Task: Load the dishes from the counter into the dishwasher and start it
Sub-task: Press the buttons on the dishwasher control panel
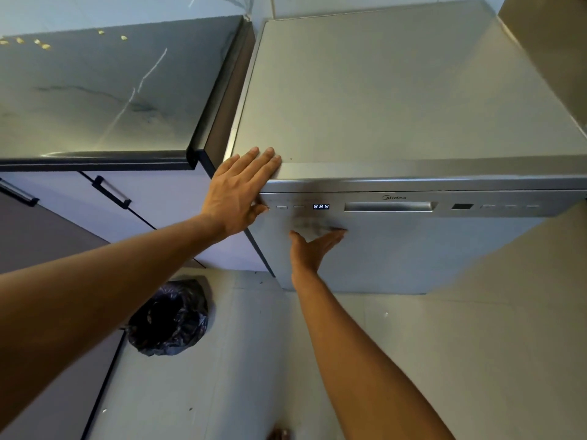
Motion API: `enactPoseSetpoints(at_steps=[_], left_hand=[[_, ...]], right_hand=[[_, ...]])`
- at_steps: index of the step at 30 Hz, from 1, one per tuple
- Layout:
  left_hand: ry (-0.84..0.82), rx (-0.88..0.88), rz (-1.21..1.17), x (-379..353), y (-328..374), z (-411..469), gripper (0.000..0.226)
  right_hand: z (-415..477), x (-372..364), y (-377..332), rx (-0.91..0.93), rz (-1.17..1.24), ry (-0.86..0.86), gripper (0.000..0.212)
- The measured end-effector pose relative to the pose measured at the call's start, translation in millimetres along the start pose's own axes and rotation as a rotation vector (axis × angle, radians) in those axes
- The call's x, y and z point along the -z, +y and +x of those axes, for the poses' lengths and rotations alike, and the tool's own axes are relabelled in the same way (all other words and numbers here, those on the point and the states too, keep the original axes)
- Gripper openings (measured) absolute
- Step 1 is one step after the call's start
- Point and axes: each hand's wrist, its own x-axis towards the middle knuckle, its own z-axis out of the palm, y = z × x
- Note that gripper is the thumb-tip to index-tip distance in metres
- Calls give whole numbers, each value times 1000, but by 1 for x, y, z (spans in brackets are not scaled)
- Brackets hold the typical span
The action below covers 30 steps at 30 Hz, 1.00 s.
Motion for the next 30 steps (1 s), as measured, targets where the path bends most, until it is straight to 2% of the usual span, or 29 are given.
enactPoseSetpoints(at_steps=[7, 11, 16, 17, 19, 21, 22, 30], left_hand=[[-32, 23, 37, 1, 4, 2, 102], [-28, 8, 70, 1, 5, 1, 103], [-23, 1, 80, 0, 5, 2, 108], [-24, 1, 79, 1, 5, 2, 109], [-25, 2, 80, 1, 5, 2, 109], [-20, 6, 73, 0, 6, 2, 108], [-19, 6, 69, 0, 5, 2, 107], [-10, 20, 55, 2, 8, 1, 106]], right_hand=[[-1, 9, -1, -31, 18, -47, 114], [-6, 18, 0, -26, -99, -70, 106], [-13, 33, 10, 29, -219, -10, 102], [-13, 37, 15, 0, -232, -13, 96], [-9, 46, 22, -65, -275, -51, 67], [-6, 55, 26, -63, -329, -91, 39], [-6, 59, 26, -55, -351, -99, 33], [3, 89, 16, 22, -556, -195, 24]])
